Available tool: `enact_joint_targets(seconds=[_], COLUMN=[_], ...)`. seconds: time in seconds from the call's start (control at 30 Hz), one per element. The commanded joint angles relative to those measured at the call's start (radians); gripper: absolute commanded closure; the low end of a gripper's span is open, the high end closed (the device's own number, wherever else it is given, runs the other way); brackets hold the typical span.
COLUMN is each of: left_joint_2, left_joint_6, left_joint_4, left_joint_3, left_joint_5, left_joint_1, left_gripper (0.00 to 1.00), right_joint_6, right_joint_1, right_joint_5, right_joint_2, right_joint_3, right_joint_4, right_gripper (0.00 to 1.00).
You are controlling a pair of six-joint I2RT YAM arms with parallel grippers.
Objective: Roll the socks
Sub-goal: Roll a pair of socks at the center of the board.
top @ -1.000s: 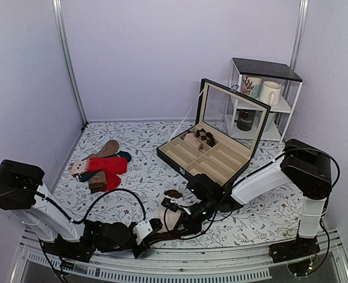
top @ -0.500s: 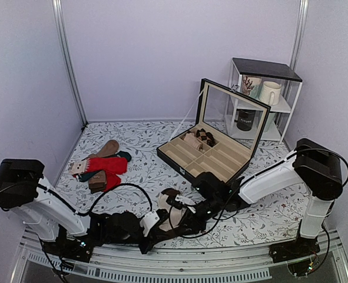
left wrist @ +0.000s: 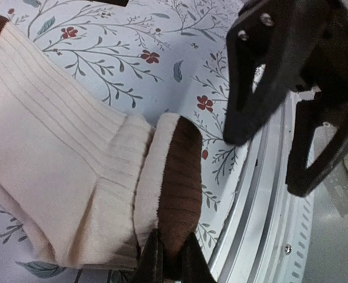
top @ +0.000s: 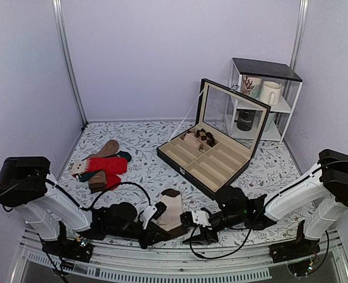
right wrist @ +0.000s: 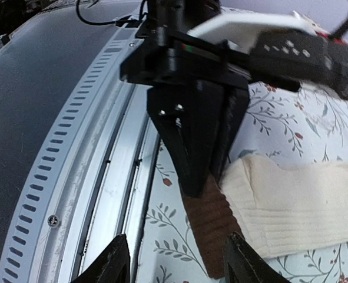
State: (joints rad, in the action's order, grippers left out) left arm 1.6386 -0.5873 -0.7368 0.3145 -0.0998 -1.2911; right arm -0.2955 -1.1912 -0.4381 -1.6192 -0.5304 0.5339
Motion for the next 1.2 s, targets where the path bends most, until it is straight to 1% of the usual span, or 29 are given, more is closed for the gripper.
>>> enact_joint_targets(seconds=[0.0, 0.2, 0.4, 0.6, 0.77, 0.93, 1.17], left_joint_2=[0.079, 0.089, 0.094, 0.09, 0.099, 0.112, 0.11], left_joint_6=[-0.041, -0.04, -0.046, -0.046, -0.044, -0.041, -0.04], left_joint_4=[0.229, 0.222, 0.19, 0.176, 0.159, 0.142, 0.136], left_joint_3=[-0.056, -0.06, -0.078, -0.087, -0.09, -0.093, -0.096], left_joint_5=[-0.099, -0.109, -0.115, -0.114, -0.119, -0.125, -0.128], left_joint_1=[0.001, 0.009, 0.011, 0.013, 0.016, 0.019, 0.02], left_gripper=[1.0, 1.0, 1.0, 1.0, 1.0, 1.0, 1.0], right_joint_6=[-0.167, -0.202, -0.204, -0.201, -0.194, -0.181, -0.177], right_joint_1=[-0.042, -0.046, -0.053, -0.055, -0.065, -0.067, -0.067], right_joint_5=[0.076, 0.097, 0.183, 0.196, 0.235, 0.317, 0.311], right_joint_2=[-0.033, -0.073, -0.13, -0.158, -0.196, -0.19, -0.098], right_joint_3=[-0.029, -0.036, -0.043, -0.057, -0.068, -0.069, -0.077], right_joint_4=[0.037, 0.011, 0.026, 0.004, -0.019, -0.004, -0.004], right_gripper=[0.44, 0.46, 0.47, 0.54, 0.55, 0.46, 0.39])
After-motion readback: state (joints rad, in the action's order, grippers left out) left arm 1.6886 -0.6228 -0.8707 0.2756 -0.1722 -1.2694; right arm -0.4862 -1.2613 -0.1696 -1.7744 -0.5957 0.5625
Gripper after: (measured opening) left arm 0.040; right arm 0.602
